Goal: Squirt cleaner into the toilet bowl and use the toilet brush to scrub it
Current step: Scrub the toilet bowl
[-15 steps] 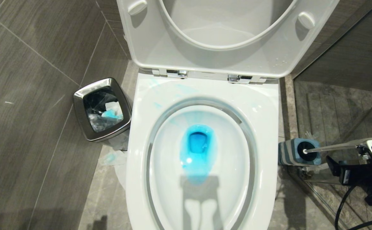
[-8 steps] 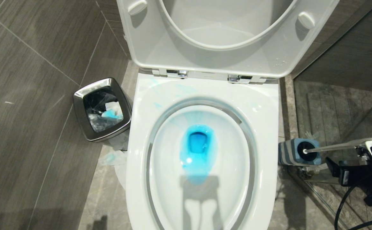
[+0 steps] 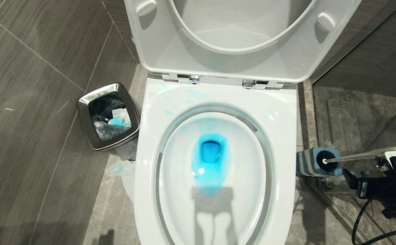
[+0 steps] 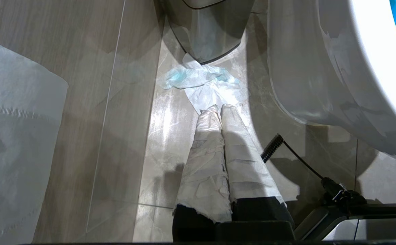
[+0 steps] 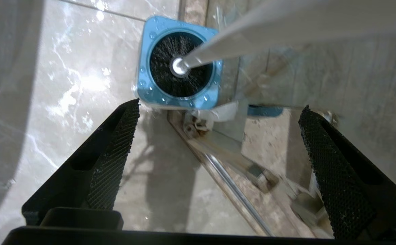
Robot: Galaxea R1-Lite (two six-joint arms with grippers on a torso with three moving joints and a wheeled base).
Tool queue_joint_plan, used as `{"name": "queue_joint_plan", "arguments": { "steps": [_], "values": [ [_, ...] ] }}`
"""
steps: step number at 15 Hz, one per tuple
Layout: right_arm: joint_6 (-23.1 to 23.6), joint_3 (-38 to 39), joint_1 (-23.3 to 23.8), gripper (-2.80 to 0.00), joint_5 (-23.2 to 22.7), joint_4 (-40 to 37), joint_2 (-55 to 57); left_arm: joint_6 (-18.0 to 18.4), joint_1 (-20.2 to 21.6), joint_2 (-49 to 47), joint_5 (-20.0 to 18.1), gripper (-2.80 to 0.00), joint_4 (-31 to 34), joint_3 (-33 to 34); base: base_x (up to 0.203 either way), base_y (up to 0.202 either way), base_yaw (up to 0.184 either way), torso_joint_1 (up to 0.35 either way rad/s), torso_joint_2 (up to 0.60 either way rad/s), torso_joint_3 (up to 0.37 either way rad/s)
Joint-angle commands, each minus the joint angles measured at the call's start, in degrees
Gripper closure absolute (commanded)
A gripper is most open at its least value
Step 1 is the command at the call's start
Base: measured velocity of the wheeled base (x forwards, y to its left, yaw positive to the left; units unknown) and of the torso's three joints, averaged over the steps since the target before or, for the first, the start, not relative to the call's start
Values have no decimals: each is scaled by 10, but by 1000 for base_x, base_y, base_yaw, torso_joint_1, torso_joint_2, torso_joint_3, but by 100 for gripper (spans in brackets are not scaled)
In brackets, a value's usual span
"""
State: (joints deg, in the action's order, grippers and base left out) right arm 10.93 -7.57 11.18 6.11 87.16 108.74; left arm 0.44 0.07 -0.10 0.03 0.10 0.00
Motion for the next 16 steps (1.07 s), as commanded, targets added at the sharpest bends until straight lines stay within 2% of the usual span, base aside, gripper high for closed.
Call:
{"name": "queue_joint_plan", "arguments": {
  "steps": [1, 5, 9, 16],
  "values": [
    [0, -23, -1, -280, -4, 5, 11, 0, 0, 0, 0, 0, 0, 0, 0, 0, 0, 0, 0, 0],
    [1, -98, -2, -280, -7, 5, 39, 0, 0, 0, 1, 0, 0, 0, 0, 0, 0, 0, 0, 0],
    [2, -116, -22, -280, -7, 5, 55, 1, 0, 0, 1, 0, 0, 0, 0, 0, 0, 0, 0, 0],
    [8, -181, -27, -280, -5, 5, 74, 2, 0, 0, 1, 0, 0, 0, 0, 0, 0, 0, 0, 0]
  ]
}}
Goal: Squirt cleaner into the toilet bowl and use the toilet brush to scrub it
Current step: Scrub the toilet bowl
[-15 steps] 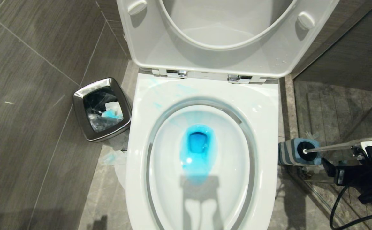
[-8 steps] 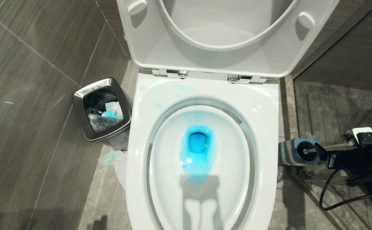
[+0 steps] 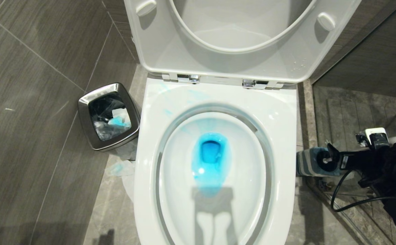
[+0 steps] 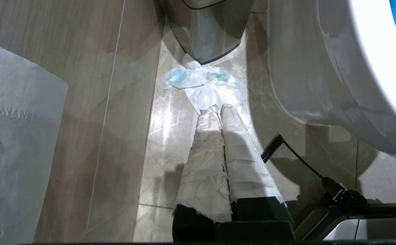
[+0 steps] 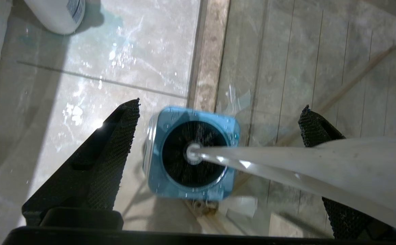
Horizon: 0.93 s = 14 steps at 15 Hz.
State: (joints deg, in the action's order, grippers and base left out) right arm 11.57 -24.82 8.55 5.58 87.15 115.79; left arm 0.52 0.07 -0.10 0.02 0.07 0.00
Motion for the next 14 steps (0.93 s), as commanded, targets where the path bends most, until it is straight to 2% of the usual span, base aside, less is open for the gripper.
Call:
{"name": "queue_joint_plan", "arguments": {
  "steps": [1, 14],
  "values": [
    [1, -9, 0, -280, 0, 5, 4, 0, 0, 0, 1, 0, 0, 0, 0, 0, 0, 0, 0, 0],
    [6, -8, 0, -280, 2, 5, -32, 1, 0, 0, 1, 0, 0, 0, 0, 0, 0, 0, 0, 0]
  ]
}}
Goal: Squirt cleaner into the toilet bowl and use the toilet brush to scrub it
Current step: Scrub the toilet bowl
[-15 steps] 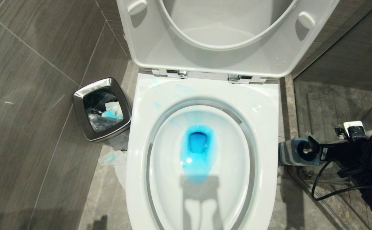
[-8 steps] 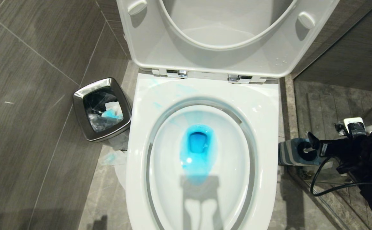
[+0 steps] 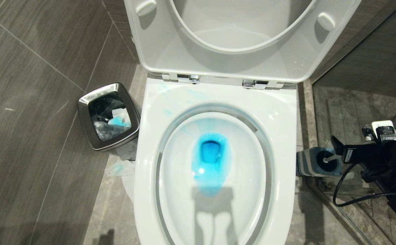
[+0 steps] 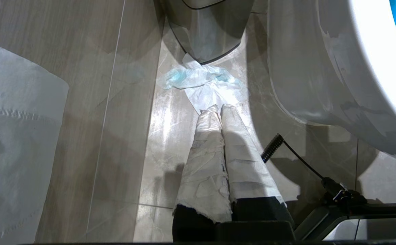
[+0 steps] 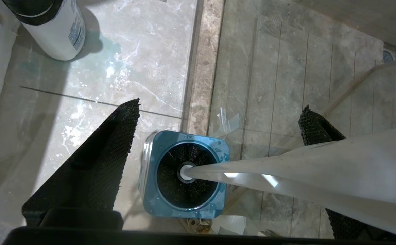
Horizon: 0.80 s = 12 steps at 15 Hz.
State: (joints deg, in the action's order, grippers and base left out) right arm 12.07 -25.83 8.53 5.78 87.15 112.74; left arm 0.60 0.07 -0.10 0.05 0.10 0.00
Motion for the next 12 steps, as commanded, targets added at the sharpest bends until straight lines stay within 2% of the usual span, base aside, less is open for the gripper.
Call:
{"name": "queue_joint_plan", "arguments": {
  "steps": [1, 12],
  "values": [
    [1, 2, 0, 0, 1, 5, -2, 0, 0, 0, 0, 0, 0, 0, 0, 0, 0, 0, 0, 0],
    [-3, 9, 0, 0, 0, 5, -2, 0, 0, 0, 0, 0, 0, 0, 0, 0, 0, 0, 0, 0]
  ]
}}
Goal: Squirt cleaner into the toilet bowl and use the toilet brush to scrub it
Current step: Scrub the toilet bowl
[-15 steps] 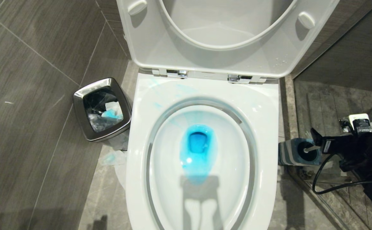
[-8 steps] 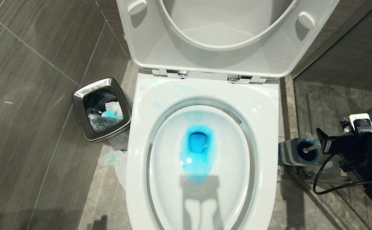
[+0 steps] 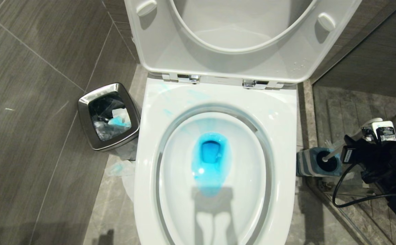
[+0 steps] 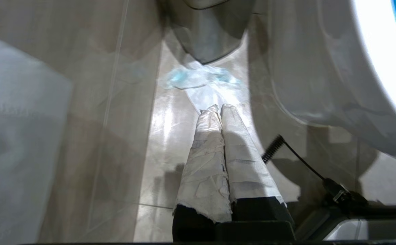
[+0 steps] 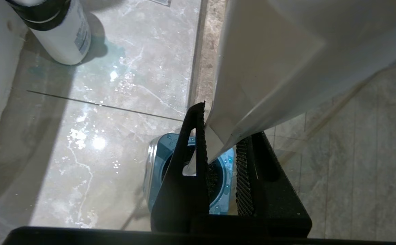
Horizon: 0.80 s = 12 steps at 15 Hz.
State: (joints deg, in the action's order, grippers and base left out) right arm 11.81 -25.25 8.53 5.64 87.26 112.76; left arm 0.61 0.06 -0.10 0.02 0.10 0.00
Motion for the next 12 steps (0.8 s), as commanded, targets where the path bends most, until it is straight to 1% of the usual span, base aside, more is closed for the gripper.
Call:
{"name": "queue_joint_plan", "arguments": {
  "steps": [1, 8, 10, 12],
  "values": [
    [-1, 5, 0, 0, 2, 4, -3, 0, 0, 0, 1, 0, 0, 0, 0, 0, 0, 0, 0, 0],
    [-6, 8, 0, 0, 3, 4, -16, 0, 0, 0, 1, 0, 0, 0, 0, 0, 0, 0, 0, 0],
    [-18, 6, 1, 0, 3, 4, -28, 0, 0, 0, 0, 0, 0, 0, 0, 0, 0, 0, 0, 0],
    [-20, 6, 1, 0, 4, 4, -42, 0, 0, 0, 1, 0, 0, 0, 0, 0, 0, 0, 0, 0]
  ]
}}
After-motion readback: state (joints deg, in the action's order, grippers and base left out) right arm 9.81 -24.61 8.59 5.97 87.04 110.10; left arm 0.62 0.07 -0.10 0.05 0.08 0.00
